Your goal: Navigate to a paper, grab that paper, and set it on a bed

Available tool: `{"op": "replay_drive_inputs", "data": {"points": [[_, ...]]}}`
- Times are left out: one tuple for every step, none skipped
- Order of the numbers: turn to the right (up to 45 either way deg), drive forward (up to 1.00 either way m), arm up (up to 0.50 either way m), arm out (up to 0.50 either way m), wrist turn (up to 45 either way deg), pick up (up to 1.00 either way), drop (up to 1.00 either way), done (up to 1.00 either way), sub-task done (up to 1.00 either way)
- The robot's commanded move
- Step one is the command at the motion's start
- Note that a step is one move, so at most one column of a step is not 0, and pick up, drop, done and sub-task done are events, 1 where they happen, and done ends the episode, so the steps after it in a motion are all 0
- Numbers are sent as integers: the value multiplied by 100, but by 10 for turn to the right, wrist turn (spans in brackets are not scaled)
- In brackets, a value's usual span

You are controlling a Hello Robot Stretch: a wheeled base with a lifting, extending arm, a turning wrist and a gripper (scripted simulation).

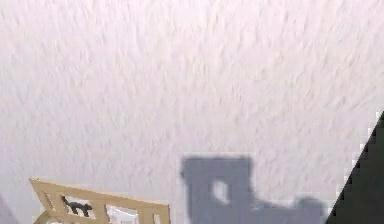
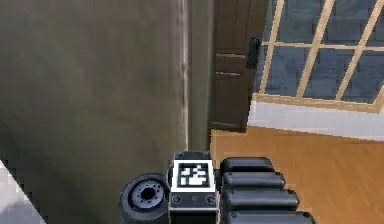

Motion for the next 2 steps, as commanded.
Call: {"op": "replay_drive_inputs", "data": {"points": [[-450,0,0,0,0,0,0,0,0],[-450,0,0,0,0,0,0,0,0]]}}
